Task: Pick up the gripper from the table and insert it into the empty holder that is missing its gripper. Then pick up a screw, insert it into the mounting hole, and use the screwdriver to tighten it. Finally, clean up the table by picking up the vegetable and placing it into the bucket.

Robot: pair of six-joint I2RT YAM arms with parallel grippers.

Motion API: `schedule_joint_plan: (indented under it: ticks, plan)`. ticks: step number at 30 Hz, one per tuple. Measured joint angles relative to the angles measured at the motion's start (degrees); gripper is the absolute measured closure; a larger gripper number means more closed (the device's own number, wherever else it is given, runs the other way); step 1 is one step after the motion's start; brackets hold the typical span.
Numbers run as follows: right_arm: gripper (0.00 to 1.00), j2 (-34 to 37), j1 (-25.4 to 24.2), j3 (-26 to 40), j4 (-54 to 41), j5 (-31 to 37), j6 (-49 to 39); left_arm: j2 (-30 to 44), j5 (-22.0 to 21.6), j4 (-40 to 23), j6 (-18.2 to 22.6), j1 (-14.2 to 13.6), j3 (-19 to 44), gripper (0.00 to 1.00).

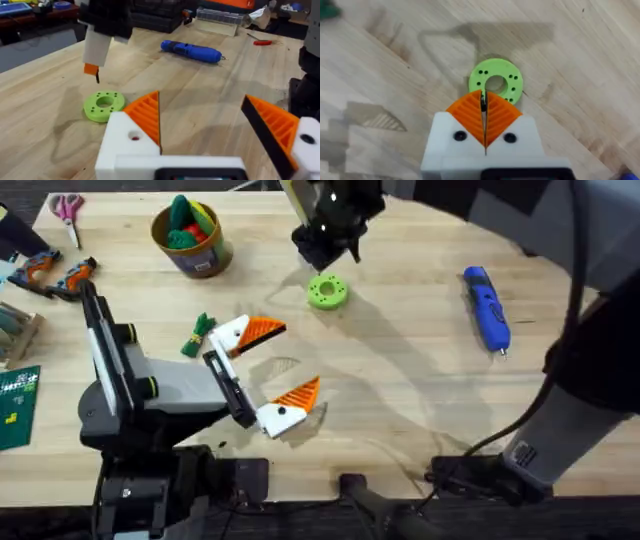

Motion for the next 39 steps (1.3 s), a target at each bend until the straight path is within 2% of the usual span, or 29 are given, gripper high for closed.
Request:
schedule_joint_plan:
  ticks: [6, 12, 19, 25, 39]
  plan:
    - [0.995, 0.0, 2.8, 8.8, -6.9, -0.5, -0.7, 0.0, 0.0, 0.0, 0.0, 0.0, 0.0, 0.015]
    - [0.995, -0.5, 5.4, 15.9, -11.3, -4.8, -2.0, 0.0, 0.0, 0.0, 0.0, 0.0, 0.0, 0.015]
    - [0.995, -4.0, 10.9, 17.0, -12.3, -6.5, -3.4, 0.0, 0.0, 0.0, 0.0, 0.0, 0.0, 0.015]
    - [0.995, -4.4, 15.9, 18.9, -12.5, -6.9, -4.1, 0.0, 0.0, 0.0, 0.0, 0.0, 0.0, 0.015]
    - [0.996, -4.4, 22.0, 19.4, -15.5, -7.0, -4.1, 0.0, 0.0, 0.0, 0.0, 0.0, 0.0, 0.016]
